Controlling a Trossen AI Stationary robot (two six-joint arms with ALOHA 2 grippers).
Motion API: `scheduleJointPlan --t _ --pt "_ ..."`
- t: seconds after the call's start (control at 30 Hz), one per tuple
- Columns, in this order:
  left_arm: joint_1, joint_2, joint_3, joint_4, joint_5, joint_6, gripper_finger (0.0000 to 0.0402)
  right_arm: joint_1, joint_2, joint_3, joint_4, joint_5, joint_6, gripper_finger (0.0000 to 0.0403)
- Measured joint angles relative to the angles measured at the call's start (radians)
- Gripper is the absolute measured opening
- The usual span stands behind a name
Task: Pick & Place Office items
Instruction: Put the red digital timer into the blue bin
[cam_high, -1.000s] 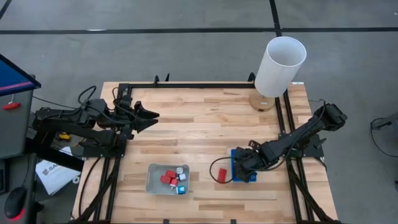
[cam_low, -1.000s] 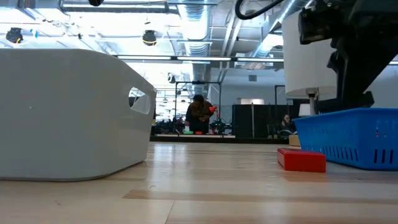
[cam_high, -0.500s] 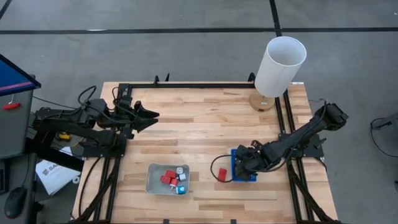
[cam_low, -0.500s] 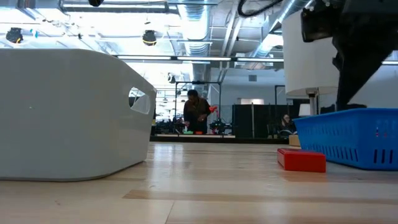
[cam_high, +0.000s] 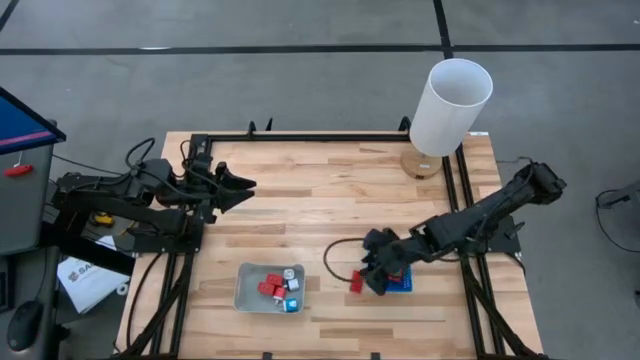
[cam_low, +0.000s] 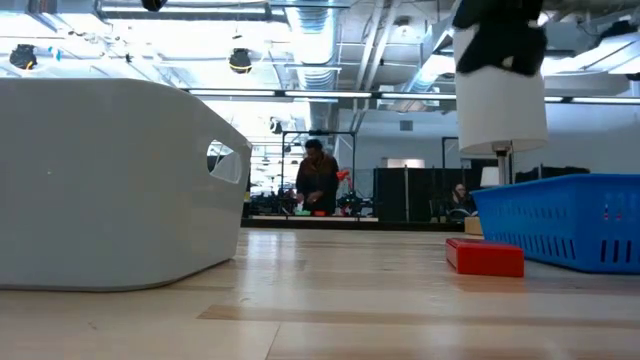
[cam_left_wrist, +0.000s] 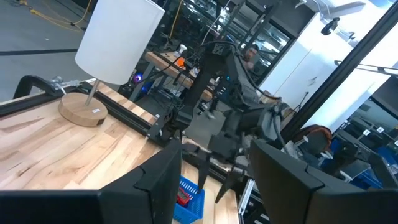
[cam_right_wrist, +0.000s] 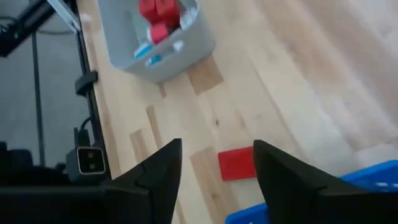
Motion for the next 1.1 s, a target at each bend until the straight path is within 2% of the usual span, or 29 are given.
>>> scheduleJointPlan --t 0.17,0.37,0.53,0.67,0.77,0.93,1.1 --pt "0.000 0.000 0.000 -0.006 0.010 0.000 0.0186 -0.032 0.079 -0.001 0.047 -0.127 0.035 0.0229" --pt "0.000 0.000 0.000 -0.030 0.032 0.000 0.0186 -0.048 0.133 0.031 0.074 -0.179 0.050 0.0293" --pt "0.000 -0.001 0.000 -0.032 0.054 0.001 0.0186 -0.051 0.179 0.107 0.050 -0.197 0.026 0.0324" --pt "0.000 -0.001 0.000 -0.045 0.066 0.008 0.0186 -0.052 0.236 0.189 0.033 -0.197 -0.080 0.0340" --pt "0.000 -0.001 0.000 -0.064 0.086 0.009 0.0186 -0.052 0.296 0.254 -0.067 -0.172 -0.171 0.0351" --pt "0.000 -0.001 0.000 -0.100 0.090 0.008 0.0186 -0.049 0.385 0.279 -0.228 -0.170 -0.248 0.0373" --pt "0.000 -0.001 0.000 -0.117 0.107 0.012 0.0186 -0.049 0.431 0.278 -0.248 -0.171 -0.248 0.0391"
